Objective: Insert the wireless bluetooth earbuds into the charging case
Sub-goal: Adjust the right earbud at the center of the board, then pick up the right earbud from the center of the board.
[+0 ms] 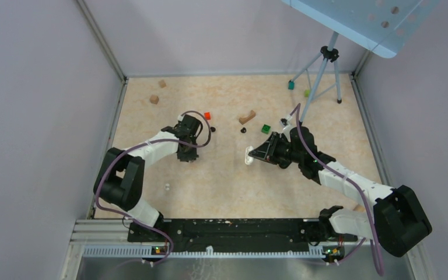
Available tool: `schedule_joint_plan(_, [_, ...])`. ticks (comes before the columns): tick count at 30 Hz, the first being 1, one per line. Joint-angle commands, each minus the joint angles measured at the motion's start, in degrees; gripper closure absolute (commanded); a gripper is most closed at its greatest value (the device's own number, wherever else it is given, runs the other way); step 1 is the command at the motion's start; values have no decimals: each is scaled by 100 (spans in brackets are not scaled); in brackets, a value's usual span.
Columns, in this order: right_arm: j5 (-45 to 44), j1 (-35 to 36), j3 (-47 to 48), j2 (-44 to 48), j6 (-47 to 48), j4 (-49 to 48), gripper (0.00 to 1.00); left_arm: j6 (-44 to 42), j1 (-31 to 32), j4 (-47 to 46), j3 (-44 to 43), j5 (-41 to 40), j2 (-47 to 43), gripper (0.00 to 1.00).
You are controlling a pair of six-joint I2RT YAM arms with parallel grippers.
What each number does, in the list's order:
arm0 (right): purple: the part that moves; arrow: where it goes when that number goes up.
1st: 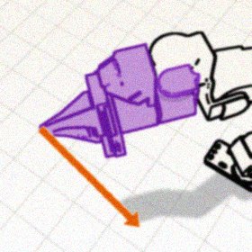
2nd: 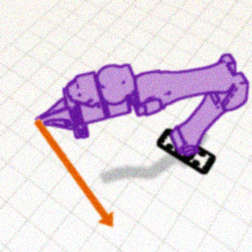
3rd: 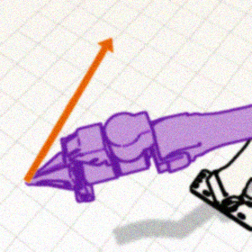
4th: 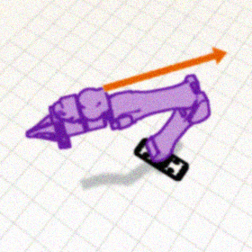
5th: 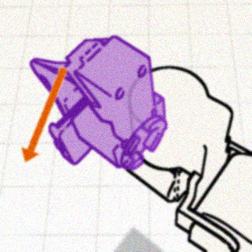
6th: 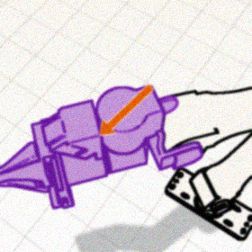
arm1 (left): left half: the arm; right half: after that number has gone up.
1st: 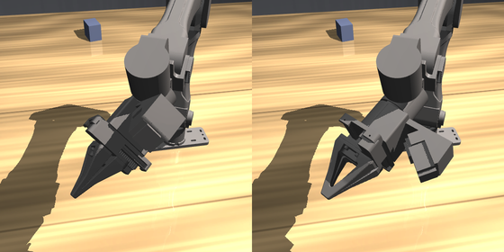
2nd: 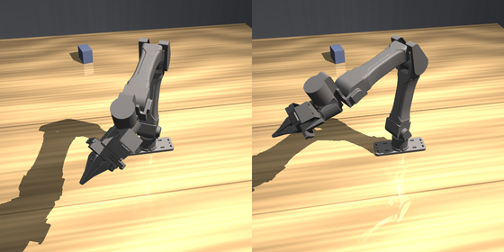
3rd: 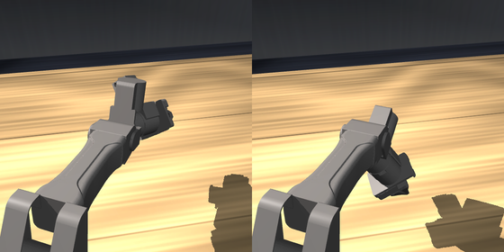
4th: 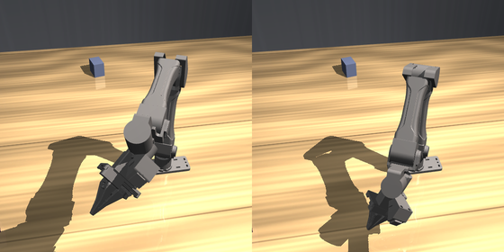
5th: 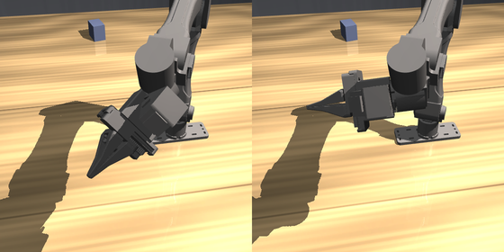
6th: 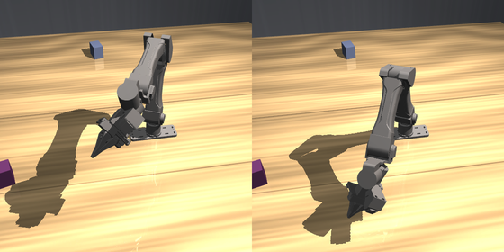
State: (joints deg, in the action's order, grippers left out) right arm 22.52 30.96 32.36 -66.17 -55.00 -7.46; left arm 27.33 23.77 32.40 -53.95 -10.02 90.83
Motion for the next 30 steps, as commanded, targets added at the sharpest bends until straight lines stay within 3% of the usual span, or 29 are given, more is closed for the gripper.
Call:
schedule_joint_plan(1, [44, -46, 245, -21, 111, -186, 100, 121, -6, 64, 21, -118, -227, 74])
schedule_joint_plan(8, [44, -46, 249, -24, 113, -184, 100, 257, -4, -210, -58, 20, -499, 74])
schedule_joint_plan(18, [55, -39, 297, -27, 123, -134, 100, 668, 110, -293, -619, -330, 239, 74])
schedule_joint_plan(30, [55, -46, 324, -44, 139, -102, 100, 654, 118, -285, -433, -337, 372, 75])
